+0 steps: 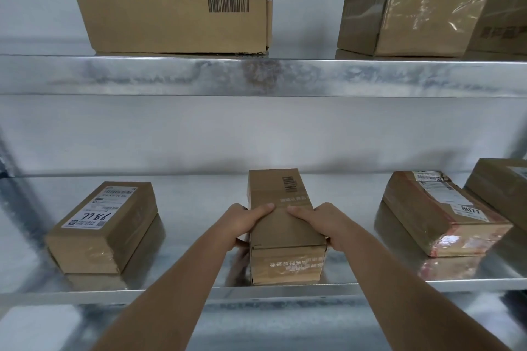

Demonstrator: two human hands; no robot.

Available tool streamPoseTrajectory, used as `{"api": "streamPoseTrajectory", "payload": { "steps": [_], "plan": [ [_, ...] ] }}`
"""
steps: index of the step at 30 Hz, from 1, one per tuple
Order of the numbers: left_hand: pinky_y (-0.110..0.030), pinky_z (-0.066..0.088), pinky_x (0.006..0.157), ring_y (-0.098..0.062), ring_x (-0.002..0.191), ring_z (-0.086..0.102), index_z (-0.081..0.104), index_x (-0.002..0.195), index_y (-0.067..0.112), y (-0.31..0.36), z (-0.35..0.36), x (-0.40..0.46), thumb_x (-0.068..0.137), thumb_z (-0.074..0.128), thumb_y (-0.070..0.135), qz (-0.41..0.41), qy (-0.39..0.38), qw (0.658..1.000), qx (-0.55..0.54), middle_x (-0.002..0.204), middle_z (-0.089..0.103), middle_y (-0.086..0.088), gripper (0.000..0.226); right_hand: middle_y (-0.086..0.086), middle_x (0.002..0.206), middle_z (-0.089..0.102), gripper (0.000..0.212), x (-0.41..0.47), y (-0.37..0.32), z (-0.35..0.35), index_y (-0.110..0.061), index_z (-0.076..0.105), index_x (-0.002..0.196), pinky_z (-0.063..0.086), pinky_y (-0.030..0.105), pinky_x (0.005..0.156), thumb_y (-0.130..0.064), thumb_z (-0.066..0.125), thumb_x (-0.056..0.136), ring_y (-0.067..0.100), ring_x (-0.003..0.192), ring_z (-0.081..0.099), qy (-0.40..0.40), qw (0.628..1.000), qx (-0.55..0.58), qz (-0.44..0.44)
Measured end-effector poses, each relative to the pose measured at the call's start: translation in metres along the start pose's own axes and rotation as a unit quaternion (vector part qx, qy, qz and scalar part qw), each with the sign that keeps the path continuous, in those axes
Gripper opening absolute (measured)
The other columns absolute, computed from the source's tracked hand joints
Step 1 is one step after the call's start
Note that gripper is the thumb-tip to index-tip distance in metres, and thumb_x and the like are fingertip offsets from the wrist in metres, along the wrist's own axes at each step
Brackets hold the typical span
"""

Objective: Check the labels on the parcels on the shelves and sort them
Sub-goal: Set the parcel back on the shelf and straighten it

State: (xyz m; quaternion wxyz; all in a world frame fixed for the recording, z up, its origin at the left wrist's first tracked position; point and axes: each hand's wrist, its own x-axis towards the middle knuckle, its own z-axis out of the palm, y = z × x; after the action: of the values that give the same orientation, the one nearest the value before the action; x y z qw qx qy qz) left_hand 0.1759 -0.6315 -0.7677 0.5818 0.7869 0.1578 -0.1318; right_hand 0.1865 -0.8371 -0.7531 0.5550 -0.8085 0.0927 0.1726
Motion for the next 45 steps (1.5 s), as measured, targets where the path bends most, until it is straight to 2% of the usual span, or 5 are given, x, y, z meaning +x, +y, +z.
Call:
{"api": "streamPoseTrajectory", "payload": {
  "steps": [5,12,31,41,45],
  "plan": [
    [-0.034,0.061,0.067,-0.018,0.101,0.070,0.067,0.116,0.007,0.001,0.000,0.001,0.082,0.077,0.056,-0.003,-0.003,1.000,-0.005,0.111,0.073,-0.005,0.061,0.009,0.104,0.074,0.053,0.003,0.000,-0.001,-0.006,0.069,0.111,0.061,0.039,0.086,-0.048,0.082,0.080,0.025,0.095,0.072,-0.009,1.000,-0.003,0.004],
    [-0.035,0.060,0.069,-0.018,0.098,0.070,0.067,0.115,0.007,0.004,0.002,0.002,0.086,0.075,0.048,-0.006,-0.003,1.000,-0.020,0.108,0.073,-0.006,0.051,0.008,0.098,0.075,0.038,0.003,-0.003,-0.003,-0.006,0.071,0.105,0.058,0.028,0.066,-0.039,0.079,0.087,0.020,0.086,0.072,-0.028,1.000,0.006,0.000],
    [-0.031,0.057,0.065,-0.016,0.100,0.069,0.067,0.119,0.010,0.006,0.001,-0.005,0.089,0.072,0.050,-0.006,-0.009,1.000,-0.026,0.110,0.073,-0.003,0.050,0.006,0.099,0.074,0.042,0.006,0.000,-0.005,-0.009,0.070,0.104,0.057,0.032,0.073,-0.046,0.078,0.085,0.021,0.090,0.071,-0.014,1.000,-0.023,-0.010],
    [-0.032,0.057,0.082,-0.022,0.099,0.071,0.067,0.121,0.008,-0.002,0.009,-0.014,0.091,0.067,0.056,0.003,0.012,0.998,-0.065,0.109,0.074,-0.007,0.057,0.006,0.112,0.074,0.078,0.002,0.014,0.003,-0.017,0.069,0.118,0.057,0.042,0.095,-0.077,0.070,0.070,0.026,0.102,0.071,-0.030,0.994,0.086,0.057],
    [-0.038,0.058,0.090,-0.024,0.098,0.072,0.070,0.117,0.009,-0.005,0.005,-0.017,0.092,0.066,0.054,0.000,0.009,0.993,-0.121,0.106,0.076,-0.007,0.052,0.007,0.094,0.073,0.061,-0.006,0.012,0.001,-0.020,0.066,0.118,0.057,0.035,0.074,-0.072,0.045,0.094,0.024,0.082,0.068,-0.036,0.984,0.162,0.058]
  ]
}}
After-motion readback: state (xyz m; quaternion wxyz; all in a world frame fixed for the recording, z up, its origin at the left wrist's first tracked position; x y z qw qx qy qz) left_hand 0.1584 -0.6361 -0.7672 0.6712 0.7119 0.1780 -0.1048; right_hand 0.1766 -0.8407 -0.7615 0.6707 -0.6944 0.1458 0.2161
